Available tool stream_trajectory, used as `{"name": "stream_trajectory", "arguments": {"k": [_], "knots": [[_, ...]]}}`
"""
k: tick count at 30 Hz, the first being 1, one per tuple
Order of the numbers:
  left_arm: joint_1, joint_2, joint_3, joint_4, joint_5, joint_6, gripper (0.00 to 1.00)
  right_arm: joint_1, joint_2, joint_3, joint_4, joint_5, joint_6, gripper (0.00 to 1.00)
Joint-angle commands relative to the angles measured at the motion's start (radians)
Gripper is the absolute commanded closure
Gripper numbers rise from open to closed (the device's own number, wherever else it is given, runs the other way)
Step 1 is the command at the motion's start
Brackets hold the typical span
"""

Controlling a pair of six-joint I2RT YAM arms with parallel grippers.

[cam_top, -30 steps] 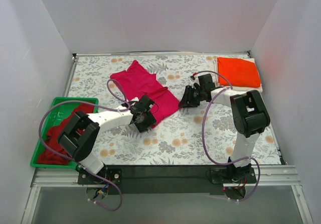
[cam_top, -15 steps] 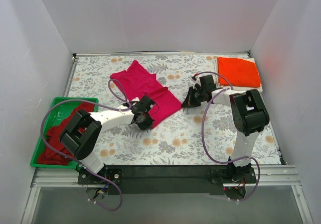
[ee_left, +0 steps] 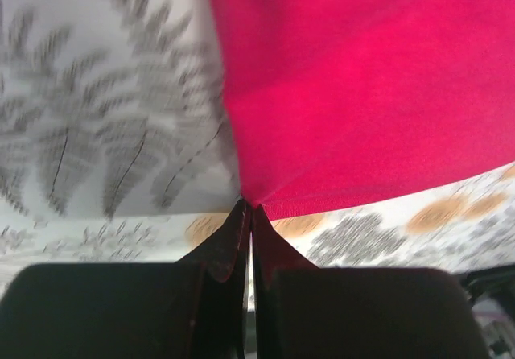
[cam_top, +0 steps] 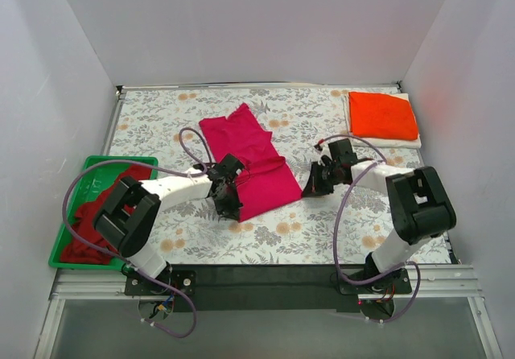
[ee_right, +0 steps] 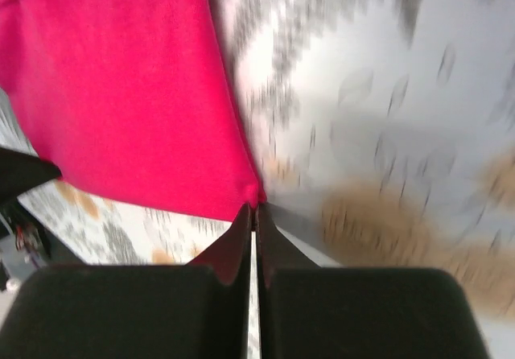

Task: Fold and stack the t-shirts
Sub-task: Fold the tshirt

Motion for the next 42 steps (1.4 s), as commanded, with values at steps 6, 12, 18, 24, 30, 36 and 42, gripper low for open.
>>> {"name": "stream_trajectory", "arguments": {"k": [6,12,18,24,30,36,42], "knots": [[-0.005,-0.175,-0.202,-0.205,0.061,0.064,0.94,0.141,-0.275,-0.213,-0.237,0.086,-0.007,0.93],[-0.003,-0.240,-0.120,-0.253,-0.037,-0.001,0.52,0.176,-0.359,-0.025,-0.364,0.201,-0.121,0.67],[-0.003,-0.272,-0.005,-0.265,-0.132,-0.035,0.46,0.223,-0.288,0.173,-0.297,0.111,-0.241,0.71],[-0.016,-0.257,0.026,-0.225,-0.100,-0.045,0.64,0.369,-0.108,0.281,-0.237,0.063,-0.281,0.74],[-0.036,-0.208,0.006,-0.144,-0.032,-0.039,0.72,0.435,0.027,0.318,-0.206,0.059,-0.295,0.75],[-0.043,-0.121,-0.005,-0.133,-0.020,-0.004,0.73,0.443,0.133,0.348,-0.202,0.115,-0.309,0.75],[-0.045,-0.101,-0.029,-0.141,-0.034,0.014,0.75,0.414,0.183,0.414,-0.206,0.226,-0.329,0.75]]}}
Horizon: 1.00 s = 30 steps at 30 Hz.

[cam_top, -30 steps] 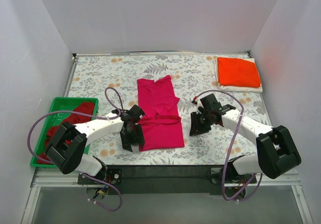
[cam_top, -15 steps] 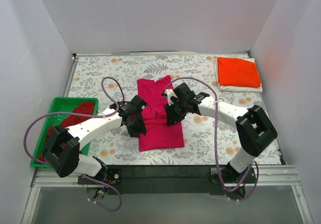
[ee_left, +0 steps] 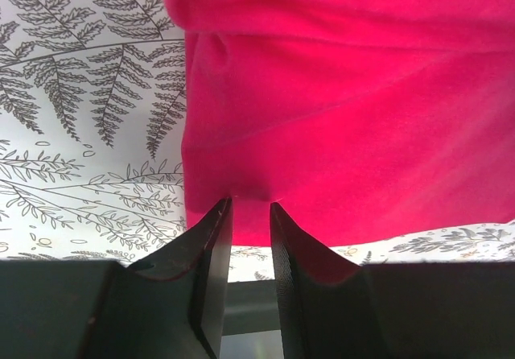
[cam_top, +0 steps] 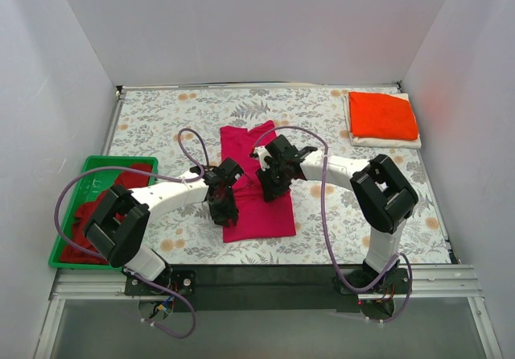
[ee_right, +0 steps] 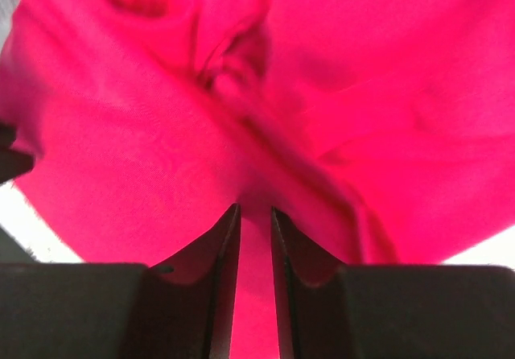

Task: Fold and stack the t-shirts
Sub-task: Fold the tshirt

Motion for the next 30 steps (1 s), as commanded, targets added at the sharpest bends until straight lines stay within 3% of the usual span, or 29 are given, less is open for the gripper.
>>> {"name": "stream_trajectory", "arguments": {"k": [1,9,14,30], "knots": [[-0.005,0.001,-0.014,-0.001,0.000,0.021,0.75,-0.030,0.013,0.072,0.027,0.079,-0.028,0.75],[-0.007,-0.028,-0.040,-0.002,-0.016,0.018,0.75,-0.174,0.092,0.216,0.044,0.147,0.046,0.74],[-0.005,-0.065,0.009,-0.024,-0.086,0.003,0.75,-0.181,0.014,0.236,0.052,0.125,0.044,0.73],[0.012,0.127,0.184,0.031,-0.226,0.032,0.79,-0.181,-0.359,-0.147,0.091,0.018,0.093,0.73]]}}
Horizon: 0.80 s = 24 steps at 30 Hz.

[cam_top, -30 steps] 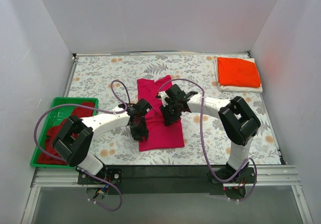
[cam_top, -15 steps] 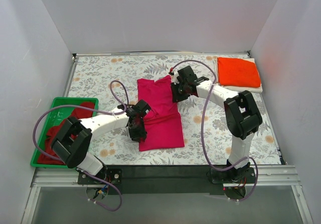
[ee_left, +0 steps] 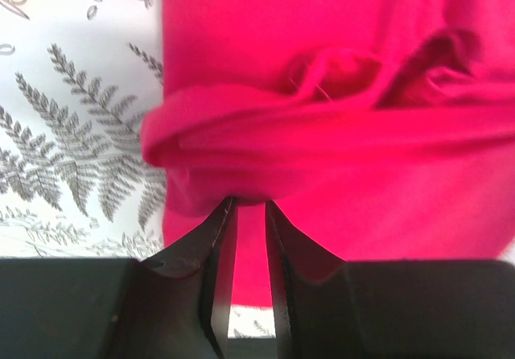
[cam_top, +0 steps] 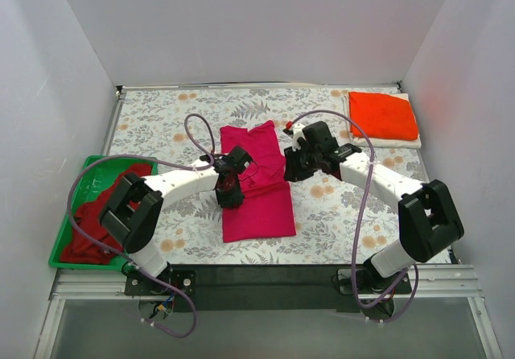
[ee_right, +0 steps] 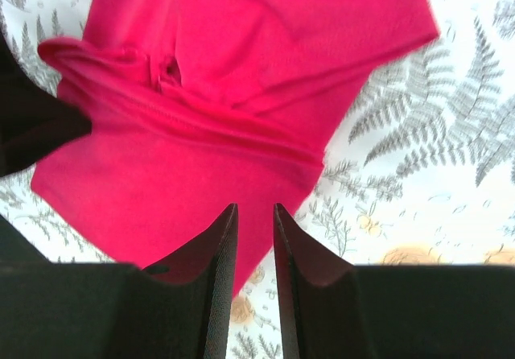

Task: Fold and stack the t-shirts
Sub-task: Fold the tshirt

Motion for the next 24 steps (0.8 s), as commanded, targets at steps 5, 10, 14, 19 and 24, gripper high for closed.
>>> {"name": "stream_trajectory", "arguments": {"k": [5,10,14,19,24], "knots": [[0.012,0.101,0.106,0.001,-0.141,0.034,0.81,-0.001,-0.110,-0.091,0.031,-0.035,0.024,0.73],[0.018,0.144,0.162,-0.004,-0.185,0.058,0.81,-0.001,-0.147,-0.128,0.031,-0.035,0.024,0.73],[0.029,0.169,0.188,-0.010,-0.180,0.074,0.81,-0.001,-0.158,-0.145,0.028,-0.037,0.024,0.73],[0.041,0.169,0.202,0.005,-0.175,0.092,0.81,-0.001,-0.152,-0.157,0.033,-0.046,0.022,0.73],[0.072,0.204,0.225,0.037,-0.175,0.133,0.81,-0.001,-0.136,-0.168,0.040,-0.077,0.028,0.73]]}}
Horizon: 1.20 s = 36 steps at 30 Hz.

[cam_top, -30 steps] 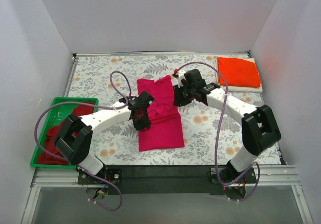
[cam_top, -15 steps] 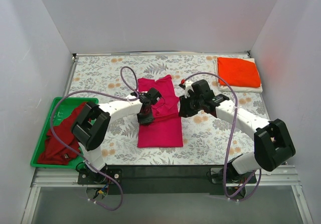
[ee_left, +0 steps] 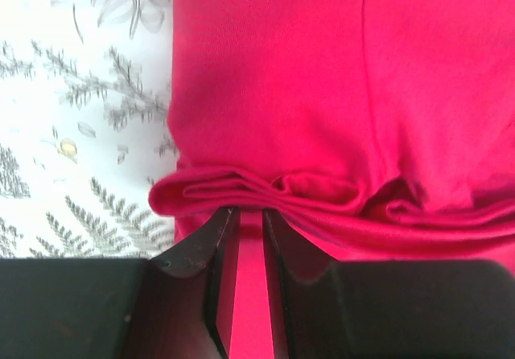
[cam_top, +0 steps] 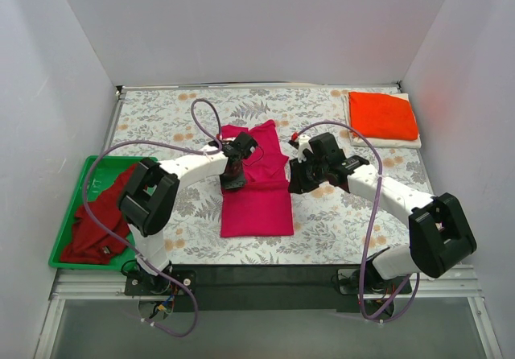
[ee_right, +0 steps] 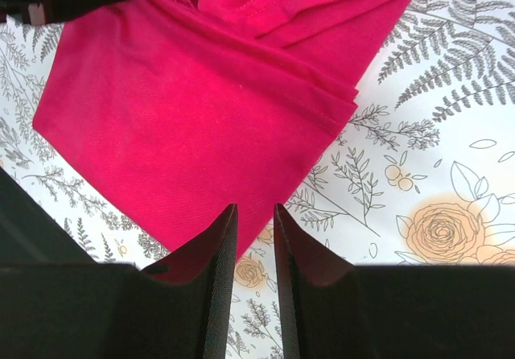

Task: Fold and stack the t-shirts
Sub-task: Fold the tshirt

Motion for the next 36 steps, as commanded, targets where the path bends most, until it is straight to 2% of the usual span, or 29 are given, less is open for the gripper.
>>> {"name": "stream_trajectory", "arguments": {"k": [1,8,12,16,17,19,22,23,25,28,30,33,36], "knots": [[0.026,0.022,0.049,0.053,-0.030,0.046,0.81,-0.001,-0.004,-0.008,0.040,-0.037,0.010,0.72],[0.054,0.088,0.107,0.076,-0.013,0.112,0.81,-0.001,0.002,-0.042,0.068,-0.063,0.021,0.73],[0.077,0.079,0.134,0.045,0.007,0.114,0.78,-0.001,0.013,-0.059,0.088,-0.099,0.032,0.73],[0.078,-0.005,0.112,0.012,0.011,0.086,0.65,-0.003,0.016,-0.070,0.119,-0.126,0.056,0.73],[0.078,-0.057,0.098,0.004,0.011,0.068,0.58,-0.003,0.017,-0.070,0.123,-0.134,0.062,0.72],[0.078,-0.119,0.039,-0.008,0.013,0.049,0.53,-0.003,0.028,-0.065,0.125,-0.165,0.073,0.72],[0.078,-0.246,-0.071,-0.013,0.041,0.008,0.40,-0.003,0.034,-0.073,0.123,-0.201,0.085,0.72],[0.078,-0.275,-0.101,-0.018,0.048,-0.015,0.32,-0.001,0.037,-0.076,0.122,-0.209,0.085,0.71],[0.078,-0.366,-0.199,-0.019,0.082,-0.032,0.27,0.000,0.036,-0.093,0.117,-0.238,0.066,0.69],[0.077,-0.470,-0.303,-0.007,0.151,-0.050,0.25,0.037,0.028,-0.105,0.077,-0.214,0.018,0.66],[0.075,-0.504,-0.394,-0.002,0.168,-0.072,0.26,0.075,0.007,-0.116,0.051,-0.150,0.006,0.58],[0.069,-0.550,-0.481,0.011,0.209,-0.086,0.28,0.107,-0.023,-0.140,0.033,-0.097,-0.007,0.55],[0.051,-0.556,-0.518,0.021,0.223,-0.101,0.35,0.172,-0.030,-0.136,-0.012,-0.019,-0.056,0.55]]}}
